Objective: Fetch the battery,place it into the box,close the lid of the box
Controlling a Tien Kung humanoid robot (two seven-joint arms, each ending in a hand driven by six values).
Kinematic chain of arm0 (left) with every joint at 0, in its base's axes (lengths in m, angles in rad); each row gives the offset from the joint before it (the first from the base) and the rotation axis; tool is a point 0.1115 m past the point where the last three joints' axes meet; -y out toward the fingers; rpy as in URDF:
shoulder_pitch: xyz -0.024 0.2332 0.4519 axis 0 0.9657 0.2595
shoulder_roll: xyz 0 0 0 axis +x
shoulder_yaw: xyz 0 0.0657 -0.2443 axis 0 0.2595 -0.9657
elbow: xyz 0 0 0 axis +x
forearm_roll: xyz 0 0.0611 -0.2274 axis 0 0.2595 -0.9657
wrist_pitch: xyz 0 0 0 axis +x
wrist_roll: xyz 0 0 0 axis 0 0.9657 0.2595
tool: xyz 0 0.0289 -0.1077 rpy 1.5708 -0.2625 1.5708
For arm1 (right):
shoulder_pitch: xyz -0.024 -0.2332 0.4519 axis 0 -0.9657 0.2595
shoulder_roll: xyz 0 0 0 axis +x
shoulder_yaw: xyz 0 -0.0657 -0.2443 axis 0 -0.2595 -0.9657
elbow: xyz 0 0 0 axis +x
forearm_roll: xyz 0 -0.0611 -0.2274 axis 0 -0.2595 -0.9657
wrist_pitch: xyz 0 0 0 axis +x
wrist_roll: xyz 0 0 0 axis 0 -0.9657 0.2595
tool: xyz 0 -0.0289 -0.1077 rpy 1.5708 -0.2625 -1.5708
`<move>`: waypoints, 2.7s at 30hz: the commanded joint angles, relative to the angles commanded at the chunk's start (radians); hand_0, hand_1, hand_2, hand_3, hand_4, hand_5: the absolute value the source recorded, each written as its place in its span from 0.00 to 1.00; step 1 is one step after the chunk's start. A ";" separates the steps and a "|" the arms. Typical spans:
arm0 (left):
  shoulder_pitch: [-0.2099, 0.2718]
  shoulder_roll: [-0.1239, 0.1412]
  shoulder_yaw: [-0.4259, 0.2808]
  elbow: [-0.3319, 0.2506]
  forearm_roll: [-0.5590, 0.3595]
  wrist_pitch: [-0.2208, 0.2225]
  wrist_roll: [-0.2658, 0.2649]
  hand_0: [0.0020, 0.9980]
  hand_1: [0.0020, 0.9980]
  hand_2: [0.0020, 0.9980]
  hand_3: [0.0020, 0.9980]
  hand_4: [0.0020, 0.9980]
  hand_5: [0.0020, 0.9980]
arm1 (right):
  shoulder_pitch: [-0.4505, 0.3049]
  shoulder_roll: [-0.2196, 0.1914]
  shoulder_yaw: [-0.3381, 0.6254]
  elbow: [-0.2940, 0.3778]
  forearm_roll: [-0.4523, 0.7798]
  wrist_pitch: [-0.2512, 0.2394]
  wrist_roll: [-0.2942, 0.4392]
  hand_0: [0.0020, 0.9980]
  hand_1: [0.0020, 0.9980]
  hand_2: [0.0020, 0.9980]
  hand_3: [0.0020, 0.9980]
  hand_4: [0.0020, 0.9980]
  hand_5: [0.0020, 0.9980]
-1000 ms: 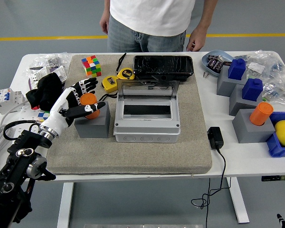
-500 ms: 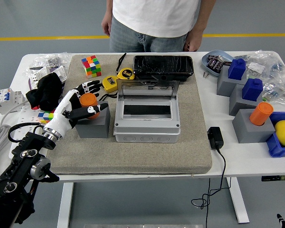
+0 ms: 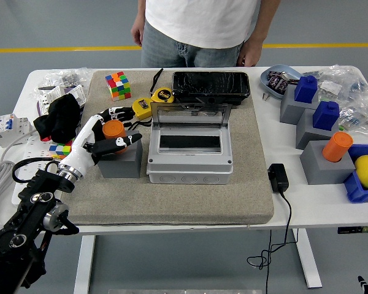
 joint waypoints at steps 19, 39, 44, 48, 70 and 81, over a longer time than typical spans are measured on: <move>-0.005 0.000 0.045 0.015 0.023 0.076 -0.007 0.30 0.31 0.24 0.26 1.00 0.00 | -0.002 -0.003 -0.007 0.000 0.004 -0.002 0.000 0.92 0.90 0.87 0.87 1.00 1.00; -0.010 0.000 0.041 0.016 -0.008 0.161 -0.015 0.05 0.00 0.02 0.02 1.00 0.08 | 0.001 -0.002 -0.007 0.000 0.004 -0.004 0.004 0.92 0.90 0.87 0.87 1.00 1.00; -0.011 0.000 0.039 0.014 -0.010 0.183 -0.018 0.03 0.00 0.01 0.01 1.00 0.09 | 0.001 -0.001 -0.004 0.000 0.002 -0.005 0.004 0.91 0.90 0.87 0.87 1.00 1.00; -0.010 0.000 0.036 0.013 -0.001 0.189 -0.019 0.03 0.00 0.01 0.01 1.00 0.09 | 0.000 0.000 0.002 0.000 -0.005 -0.008 0.002 0.91 0.90 0.87 0.87 1.00 1.00; -0.026 0.000 -0.033 -0.100 0.354 0.264 0.007 0.03 0.00 0.00 0.00 0.94 0.13 | -0.003 -0.001 0.002 0.000 0.002 -0.013 0.005 0.91 0.90 0.87 0.87 1.00 1.00; -0.030 0.020 -0.036 -0.177 0.601 0.324 0.019 0.03 0.00 0.00 0.00 0.93 0.17 | -0.001 -0.006 -0.001 0.000 0.005 -0.012 0.003 0.91 0.90 0.87 0.87 1.00 1.00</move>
